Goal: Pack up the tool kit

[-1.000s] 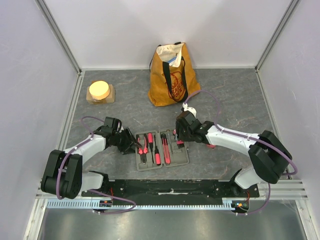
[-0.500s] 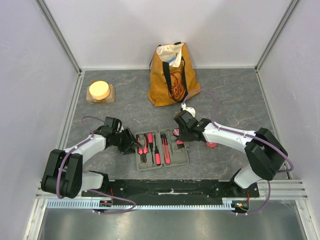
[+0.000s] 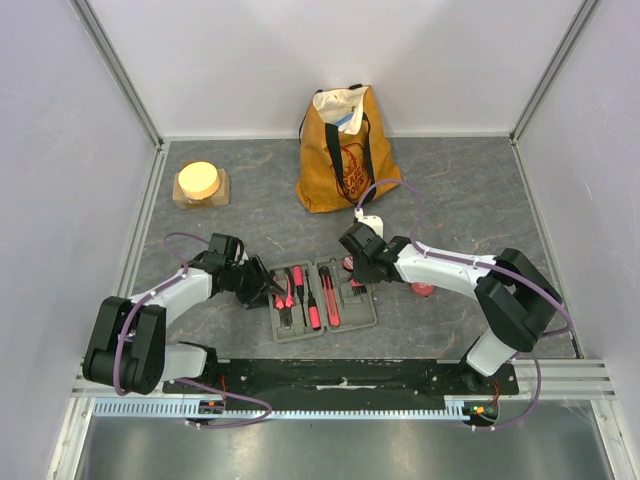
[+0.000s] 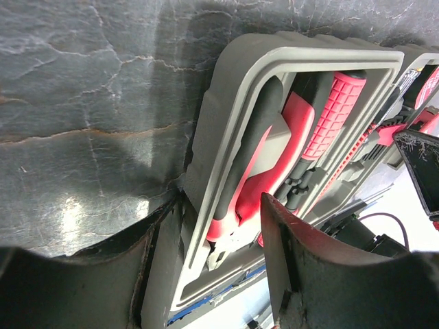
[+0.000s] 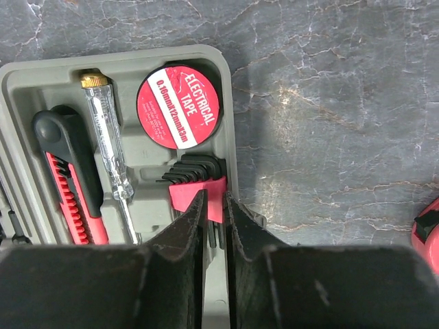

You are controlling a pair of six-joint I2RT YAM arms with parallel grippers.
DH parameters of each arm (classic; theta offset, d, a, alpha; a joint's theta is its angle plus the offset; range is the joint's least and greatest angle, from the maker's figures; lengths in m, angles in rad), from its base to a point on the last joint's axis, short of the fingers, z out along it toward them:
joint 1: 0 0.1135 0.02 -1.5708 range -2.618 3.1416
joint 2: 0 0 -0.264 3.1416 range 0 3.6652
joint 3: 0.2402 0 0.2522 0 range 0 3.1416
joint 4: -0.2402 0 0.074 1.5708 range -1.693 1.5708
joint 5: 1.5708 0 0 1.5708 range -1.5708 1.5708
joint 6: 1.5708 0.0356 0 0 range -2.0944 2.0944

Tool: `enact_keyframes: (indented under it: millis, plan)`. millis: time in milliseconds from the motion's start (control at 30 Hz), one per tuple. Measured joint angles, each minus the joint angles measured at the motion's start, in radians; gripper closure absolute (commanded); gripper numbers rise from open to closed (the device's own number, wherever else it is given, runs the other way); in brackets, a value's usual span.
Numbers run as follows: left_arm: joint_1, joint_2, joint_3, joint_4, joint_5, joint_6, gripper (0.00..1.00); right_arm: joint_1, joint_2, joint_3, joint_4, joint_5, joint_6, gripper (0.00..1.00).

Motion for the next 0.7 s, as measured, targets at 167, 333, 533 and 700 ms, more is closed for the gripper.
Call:
enact_keyframes:
  millis: [167, 333, 533, 700]
  plan:
    - [0.0, 0.004, 0.002, 0.0, 0.001, 0.0, 0.44, 0.017, 0.022, 0.013, -0.003, 0.025, -0.006, 0.86]
    - [0.0, 0.008, 0.004, 0.0, 0.003, 0.0, 0.44, 0.04, 0.055, 0.045, -0.023, 0.08, -0.012, 0.89]
    - [0.0, 0.008, 0.005, -0.002, 0.003, 0.0, 0.44, 0.062, 0.073, 0.071, -0.05, 0.128, -0.01, 0.89]
    - [0.0, 0.008, 0.011, -0.006, 0.001, 0.001, 0.43, 0.062, 0.09, 0.12, -0.119, 0.136, -0.006, 0.87]
